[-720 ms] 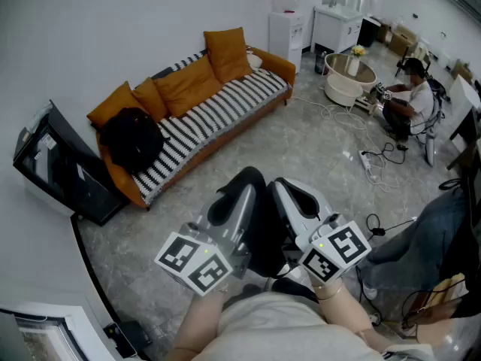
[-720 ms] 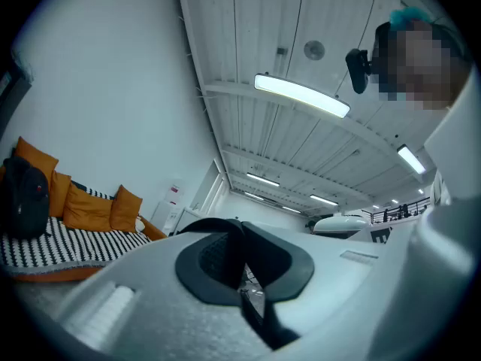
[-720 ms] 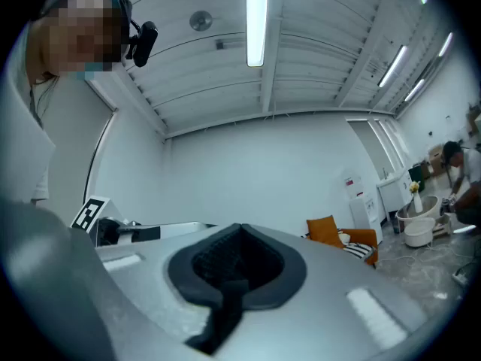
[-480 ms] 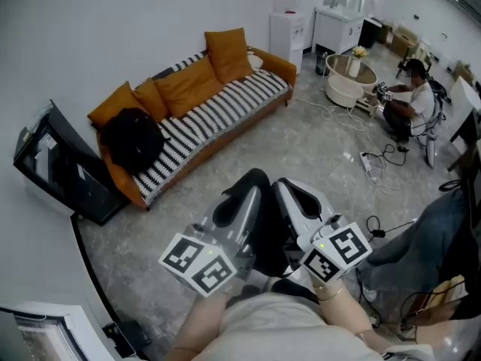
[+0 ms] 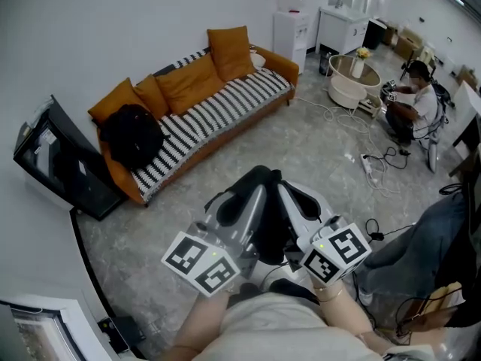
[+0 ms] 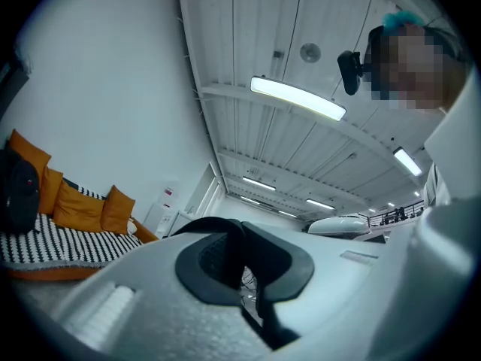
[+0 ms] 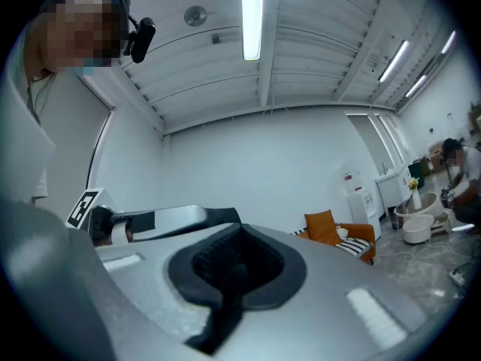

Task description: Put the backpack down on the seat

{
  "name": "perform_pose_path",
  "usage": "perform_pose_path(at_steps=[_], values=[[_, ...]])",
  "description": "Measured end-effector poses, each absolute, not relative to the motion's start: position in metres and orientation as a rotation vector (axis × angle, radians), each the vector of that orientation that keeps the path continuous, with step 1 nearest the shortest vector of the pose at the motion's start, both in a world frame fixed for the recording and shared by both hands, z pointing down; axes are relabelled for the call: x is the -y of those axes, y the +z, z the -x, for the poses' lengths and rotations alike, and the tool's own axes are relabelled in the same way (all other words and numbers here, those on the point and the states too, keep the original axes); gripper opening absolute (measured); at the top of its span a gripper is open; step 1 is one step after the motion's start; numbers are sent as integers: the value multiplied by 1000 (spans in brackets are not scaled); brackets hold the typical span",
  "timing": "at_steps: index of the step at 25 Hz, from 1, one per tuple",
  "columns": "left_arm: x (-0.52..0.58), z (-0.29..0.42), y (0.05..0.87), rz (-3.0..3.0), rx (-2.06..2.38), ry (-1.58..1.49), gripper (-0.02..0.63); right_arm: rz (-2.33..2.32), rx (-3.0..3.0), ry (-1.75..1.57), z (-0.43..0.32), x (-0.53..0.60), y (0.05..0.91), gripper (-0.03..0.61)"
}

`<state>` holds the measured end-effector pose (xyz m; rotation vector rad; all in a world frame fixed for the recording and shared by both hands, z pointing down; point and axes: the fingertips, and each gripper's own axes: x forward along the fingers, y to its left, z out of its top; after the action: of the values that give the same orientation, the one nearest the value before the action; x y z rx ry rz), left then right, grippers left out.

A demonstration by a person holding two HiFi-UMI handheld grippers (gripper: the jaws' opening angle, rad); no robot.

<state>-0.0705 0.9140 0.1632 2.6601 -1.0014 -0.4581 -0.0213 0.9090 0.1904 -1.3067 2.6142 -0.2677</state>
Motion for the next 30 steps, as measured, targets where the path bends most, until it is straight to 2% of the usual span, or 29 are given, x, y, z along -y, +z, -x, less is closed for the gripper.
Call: perform_pose_path(at_steps=[15,30], values=[[-876,48,209,-2541,1109,-401,11,1236,-2652,-390,-14,-872,229,2],[-653,76,201,-2571,1021,-431,11,1317,-2606,-315,9,-639,211,2]])
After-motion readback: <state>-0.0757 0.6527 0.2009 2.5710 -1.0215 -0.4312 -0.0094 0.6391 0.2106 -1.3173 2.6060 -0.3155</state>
